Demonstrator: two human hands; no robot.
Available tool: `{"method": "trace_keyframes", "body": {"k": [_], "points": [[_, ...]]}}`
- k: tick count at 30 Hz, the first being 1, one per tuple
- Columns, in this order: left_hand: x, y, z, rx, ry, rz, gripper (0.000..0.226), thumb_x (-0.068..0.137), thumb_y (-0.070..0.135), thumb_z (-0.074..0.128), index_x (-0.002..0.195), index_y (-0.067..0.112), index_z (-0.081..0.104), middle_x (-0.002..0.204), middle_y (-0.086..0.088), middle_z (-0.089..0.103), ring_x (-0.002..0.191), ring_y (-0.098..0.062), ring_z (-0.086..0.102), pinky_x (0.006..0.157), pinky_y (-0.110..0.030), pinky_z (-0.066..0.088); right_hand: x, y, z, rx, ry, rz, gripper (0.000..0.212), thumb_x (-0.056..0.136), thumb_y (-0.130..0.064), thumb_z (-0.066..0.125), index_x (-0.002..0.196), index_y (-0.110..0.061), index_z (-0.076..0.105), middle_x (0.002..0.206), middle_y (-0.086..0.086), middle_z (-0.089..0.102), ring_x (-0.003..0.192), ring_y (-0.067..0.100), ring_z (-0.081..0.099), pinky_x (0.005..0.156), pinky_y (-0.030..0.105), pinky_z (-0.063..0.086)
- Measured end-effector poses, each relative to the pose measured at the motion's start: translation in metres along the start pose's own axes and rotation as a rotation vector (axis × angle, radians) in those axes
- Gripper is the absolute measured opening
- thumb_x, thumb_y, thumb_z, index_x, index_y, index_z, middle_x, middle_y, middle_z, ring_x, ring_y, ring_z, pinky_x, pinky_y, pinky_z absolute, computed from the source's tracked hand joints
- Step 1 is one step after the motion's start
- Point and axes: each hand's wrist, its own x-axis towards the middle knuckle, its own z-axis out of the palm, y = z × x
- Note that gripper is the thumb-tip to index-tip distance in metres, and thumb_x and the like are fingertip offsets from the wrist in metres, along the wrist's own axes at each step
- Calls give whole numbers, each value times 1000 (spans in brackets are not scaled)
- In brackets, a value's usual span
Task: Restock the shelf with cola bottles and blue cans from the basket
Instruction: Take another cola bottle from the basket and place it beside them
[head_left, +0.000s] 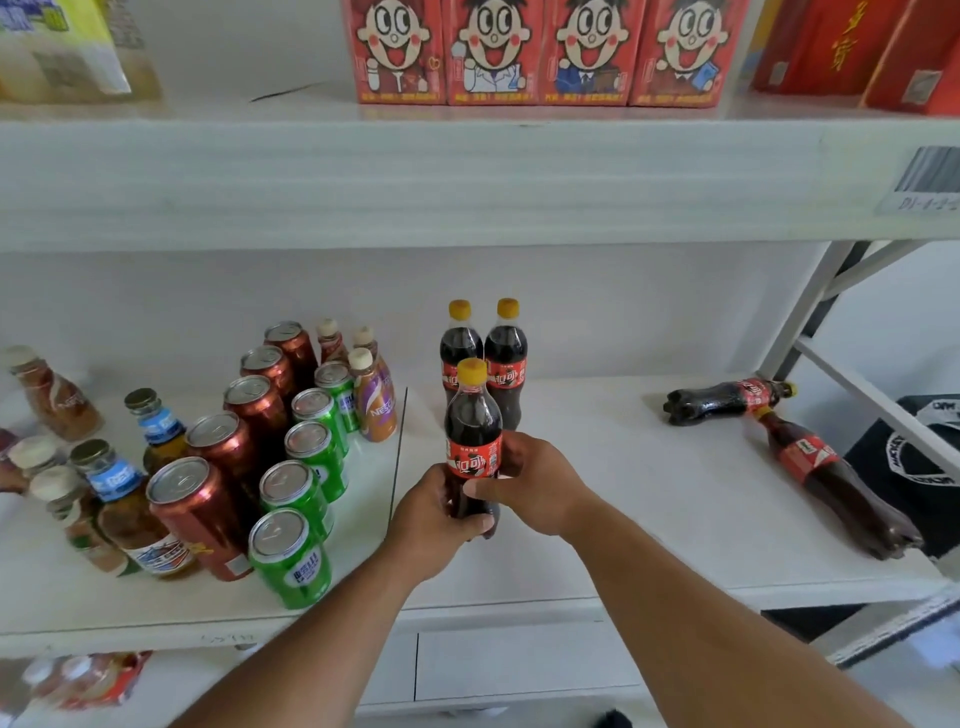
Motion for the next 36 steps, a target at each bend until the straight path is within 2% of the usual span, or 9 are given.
{"method": "trace_keyframes", "body": {"k": [6, 9, 13, 17, 21, 24, 28, 32, 36], "points": [[26, -14, 1, -10, 20, -7, 69, 56, 43, 86, 119, 34, 60, 107, 13, 78, 101, -15, 75, 91, -48, 63, 27, 16, 3, -26, -1, -14, 57, 84, -23, 87, 136, -28, 66, 123, -11, 76, 115, 8, 70, 109, 37, 53], [37, -20, 1, -32, 20, -2, 66, 64, 32, 91, 122, 34, 60, 113, 13, 78, 107, -14, 74, 97, -46, 62, 39, 25, 6, -31, 8, -23, 58, 82, -25, 88, 135, -29, 66, 122, -13, 75, 116, 7, 70, 108, 37, 54], [55, -28, 0, -96, 10, 20, 66, 60, 40, 91, 118, 44, 60, 119, 9, 77, 114, -22, 73, 98, -53, 60, 54, 32, 6, -27, 29, -34, 56, 82, -23, 87, 134, -30, 66, 120, -14, 76, 113, 4, 70, 103, 31, 55], [71, -30, -2, -118, -14, 47, 71, 61, 40, 90, 124, 43, 59, 122, 10, 76, 117, -22, 72, 99, -53, 59, 64, 36, 6, -35, 60, -45, 53, 83, -23, 86, 132, -31, 66, 119, -15, 76, 112, 4, 70, 98, 25, 54], [79, -32, -3, -141, -41, 34, 59, 71, 20, 89, 123, 30, 62, 117, 7, 78, 112, -19, 75, 100, -53, 59, 67, 37, 7, -37, 86, -56, 52, 84, -22, 85, 132, -32, 65, 117, -17, 75, 110, -1, 69, 89, 11, 50], [80, -30, -3, -149, -53, 19, 55, 74, 18, 88, 121, 30, 63, 117, 8, 78, 114, -17, 74, 102, -52, 58, 68, 37, 7, -32, 91, -62, 52, 84, -24, 84, 132, -33, 65, 117, -18, 75, 111, -1, 69, 94, 19, 53], [75, -33, -9, -142, -96, -6, 56, 83, 7, 82, 131, 27, 61, 126, 8, 76, 119, -16, 72, 108, -51, 55, 63, 42, 9, 20, 84, -67, 51, 86, -23, 80, 133, -35, 65, 121, -17, 74, 117, 4, 68, 104, 32, 54], [67, -34, -18, -203, -53, -19, 52, 92, 1, 71, 139, 21, 62, 133, 4, 73, 127, -17, 67, 117, -49, 47, 55, 51, 12, 64, 100, -54, 50, 94, -21, 75, 140, -37, 61, 125, -20, 73, 122, 2, 66, 107, 32, 52], [61, -27, -20, -267, -41, -49, 43, 103, 8, 61, 139, 30, 66, 133, 9, 73, 131, -15, 64, 119, -48, 43, 54, 53, 17, 110, 107, -19, 45, 99, -23, 70, 139, -42, 61, 125, -23, 73, 121, -1, 66, 108, 28, 52]]}}
